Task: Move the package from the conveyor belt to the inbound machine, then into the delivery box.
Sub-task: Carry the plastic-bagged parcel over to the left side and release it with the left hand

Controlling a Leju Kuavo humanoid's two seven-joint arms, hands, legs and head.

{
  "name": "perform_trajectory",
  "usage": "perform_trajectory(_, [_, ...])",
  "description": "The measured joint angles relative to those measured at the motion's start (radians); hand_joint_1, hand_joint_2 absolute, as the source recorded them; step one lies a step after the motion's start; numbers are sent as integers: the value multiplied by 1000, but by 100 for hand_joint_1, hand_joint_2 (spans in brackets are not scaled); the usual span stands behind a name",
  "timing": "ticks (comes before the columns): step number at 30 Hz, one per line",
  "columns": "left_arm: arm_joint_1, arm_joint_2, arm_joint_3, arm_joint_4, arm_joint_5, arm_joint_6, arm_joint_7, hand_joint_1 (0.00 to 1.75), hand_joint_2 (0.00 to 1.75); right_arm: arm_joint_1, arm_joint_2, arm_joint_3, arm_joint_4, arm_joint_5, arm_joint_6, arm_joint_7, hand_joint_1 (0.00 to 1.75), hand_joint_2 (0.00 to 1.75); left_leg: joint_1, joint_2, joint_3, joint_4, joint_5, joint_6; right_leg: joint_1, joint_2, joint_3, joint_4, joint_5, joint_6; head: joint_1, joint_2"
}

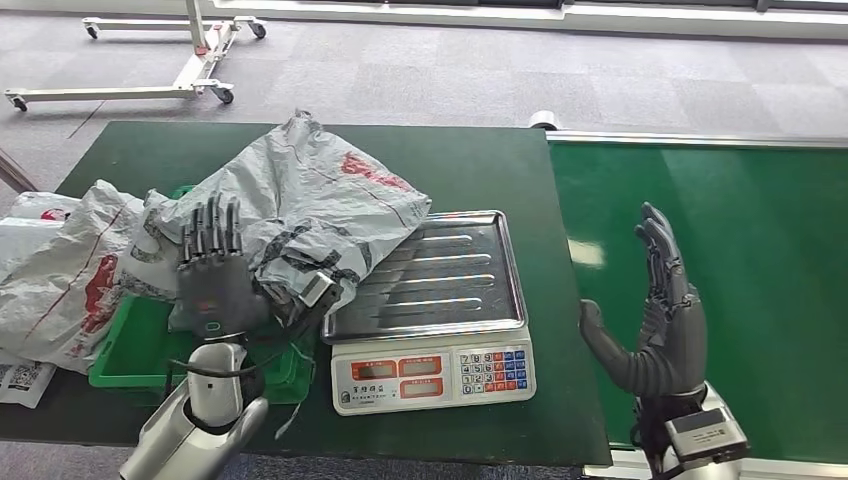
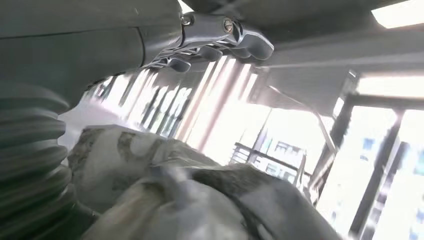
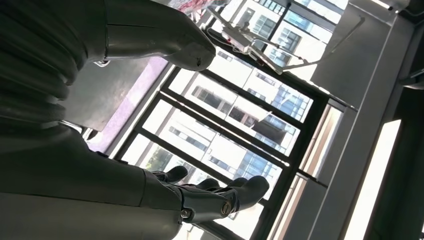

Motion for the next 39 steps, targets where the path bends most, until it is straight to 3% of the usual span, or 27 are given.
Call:
perform_trajectory(2, [41, -80, 105, -44, 133, 110, -200, 0, 175, 3, 4, 0, 3, 0, -12, 1, 0, 175, 0, 0, 0, 0, -1, 1, -1, 0, 0, 0, -1, 1, 0, 0])
perform_trajectory(4, [70, -150, 189, -85, 408, 100, -515, 0, 175, 3, 6, 0, 8, 0, -22, 0, 0, 175, -1, -1, -1, 0, -1, 2, -1, -1, 1, 0, -1, 1, 0, 0])
perform_trajectory(6, [92, -193, 232, -121, 727, 6, -788, 0, 175, 1, 7, 0, 15, -3, -27, -3, 0, 175, -1, -1, -1, 0, -1, 2, -1, -1, 1, 0, -1, 2, 0, 0])
perform_trajectory(7, [102, -206, 243, -138, 859, -58, -871, 0, 175, -1, 7, 0, 20, -5, -28, -4, 0, 175, -1, -1, -1, 0, -1, 2, -1, -1, 1, 0, -1, 2, 0, 0])
perform_trajectory(9, [118, -226, 255, -169, 1037, -176, -956, 0, 175, -7, 7, 0, 30, -10, -27, -6, 0, 175, -1, -1, -1, 0, -1, 2, -1, -1, 1, 0, -1, 2, 0, 0])
perform_trajectory(14, [158, -255, 273, -234, 1214, -343, -1026, 0, 175, -23, 7, 0, 54, -20, -20, -5, 0, 175, -1, -1, -1, 0, -1, 2, -1, -1, 1, 0, -1, 2, 0, 0])
perform_trajectory(16, [175, -264, 279, -255, 1198, -339, -1038, 0, 175, -26, 7, 0, 59, -22, -18, -5, 0, 175, -1, -2, -1, 0, -1, 2, -1, -1, 1, 0, -1, 2, 0, 0])
perform_trajectory(20, [194, -279, 286, -276, 982, -194, -1028, 0, 175, -26, 7, 0, 63, -27, -13, -5, 0, 175, -1, -2, -1, 0, -1, 2, -1, -2, 1, 0, -1, 2, 0, 0])
perform_trajectory(24, [198, -281, 287, -280, 1078, -294, -1022, 0, 175, -27, 7, 0, 66, -28, -6, -5, 0, 175, -1, -2, -1, 0, -1, 2, -1, -2, 1, 0, -2, 3, 0, 0])
perform_trajectory(26, [203, -282, 286, -282, 1079, -290, -1031, 0, 175, -28, 7, 0, 70, -29, -3, -5, 0, 175, -1, -2, -1, 0, -1, 2, -1, -2, 1, 0, -1, 3, 0, 0])
perform_trajectory(28, [207, -286, 287, -285, 915, -168, -1019, 0, 175, -28, 8, 0, 72, -29, -1, -4, 0, 175, -1, -2, -1, 0, -1, 2, -1, -2, 1, 0, -1, 3, 0, 0])
perform_trajectory(30, [208, -296, 288, -286, 648, -4, -978, 0, 175, -28, 9, 0, 72, -29, 2, -1, 0, 175, -1, -2, -1, 0, -1, 2, -1, -2, 1, 0, -1, 3, 0, 0])
perform_trajectory(32, [206, -319, 303, -291, 359, 102, -922, 0, 175, -27, 11, 0, 72, -28, 5, 3, 0, 175, -1, -2, -1, 0, -1, 2, -1, -2, 1, 0, -1, 3, 0, 0])
perform_trajectory(35, [192, -358, 357, -321, 36, 138, -851, 0, 175, -28, 14, 0, 72, -29, 9, 13, 0, 175, -1, -2, -1, 0, -1, 2, -1, -2, 1, 0, -1, 3, 0, 0])
perform_trajectory(37, [177, -373, 407, -345, -30, 142, -858, 0, 175, -30, 15, 0, 72, -29, 10, 18, 0, 175, -1, -1, -1, 0, -1, 2, -1, -2, 1, 0, -1, 3, 0, 0])
perform_trajectory(39, [167, -394, 466, -369, -32, 143, -917, 0, 175, -32, 15, 0, 73, -30, 9, 21, 0, 175, -1, -1, 0, 0, -1, 2, -1, -2, 1, 0, -1, 3, 0, 0])
